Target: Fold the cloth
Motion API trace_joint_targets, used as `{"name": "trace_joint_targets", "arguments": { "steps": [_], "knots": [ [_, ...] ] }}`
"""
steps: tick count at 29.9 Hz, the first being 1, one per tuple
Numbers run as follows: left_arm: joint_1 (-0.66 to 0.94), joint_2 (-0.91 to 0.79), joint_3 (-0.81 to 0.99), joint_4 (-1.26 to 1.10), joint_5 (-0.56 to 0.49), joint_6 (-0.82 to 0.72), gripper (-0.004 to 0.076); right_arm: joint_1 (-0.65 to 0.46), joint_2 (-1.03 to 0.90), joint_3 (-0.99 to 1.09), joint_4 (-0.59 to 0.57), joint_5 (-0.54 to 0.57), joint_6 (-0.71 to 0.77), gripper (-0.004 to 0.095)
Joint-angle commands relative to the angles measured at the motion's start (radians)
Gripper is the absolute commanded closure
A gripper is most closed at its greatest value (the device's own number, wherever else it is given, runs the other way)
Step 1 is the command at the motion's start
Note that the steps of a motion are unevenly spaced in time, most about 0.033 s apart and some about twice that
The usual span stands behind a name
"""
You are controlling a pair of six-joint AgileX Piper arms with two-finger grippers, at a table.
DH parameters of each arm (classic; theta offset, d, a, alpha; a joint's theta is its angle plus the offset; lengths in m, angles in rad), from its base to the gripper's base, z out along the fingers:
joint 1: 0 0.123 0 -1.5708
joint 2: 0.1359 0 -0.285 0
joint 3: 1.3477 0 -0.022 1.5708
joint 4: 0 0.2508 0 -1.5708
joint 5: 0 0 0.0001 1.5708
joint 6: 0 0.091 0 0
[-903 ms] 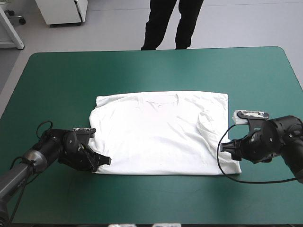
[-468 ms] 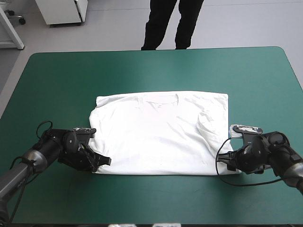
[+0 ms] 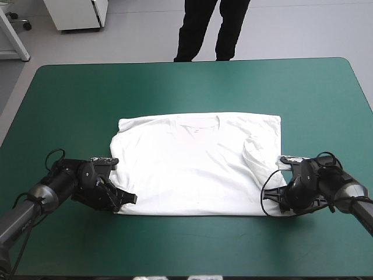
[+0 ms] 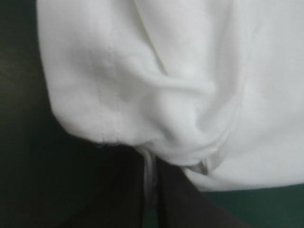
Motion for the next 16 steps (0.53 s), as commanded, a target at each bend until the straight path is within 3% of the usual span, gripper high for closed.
{"name": "trace_joint_targets", "arguments": {
  "steps": [1, 7, 16],
  "knots": [
    [-0.002, 0.015, 0.002, 0.019, -0.031, -0.002, 0.0733, -0.001, 0.002, 0.008, 0.098, -0.035, -0.040, 0.0927],
    [-0.002, 0.013, -0.052, 0.062, 0.039, -0.002, 0.0733, -0.001, -0.090, -0.018, 0.086, 0.013, -0.026, 0.0925],
    [-0.002, -0.023, -0.272, 0.168, 0.166, -0.002, 0.0733, -0.001, -0.192, -0.233, -0.053, 0.141, 0.006, 0.0925]
  ]
}}
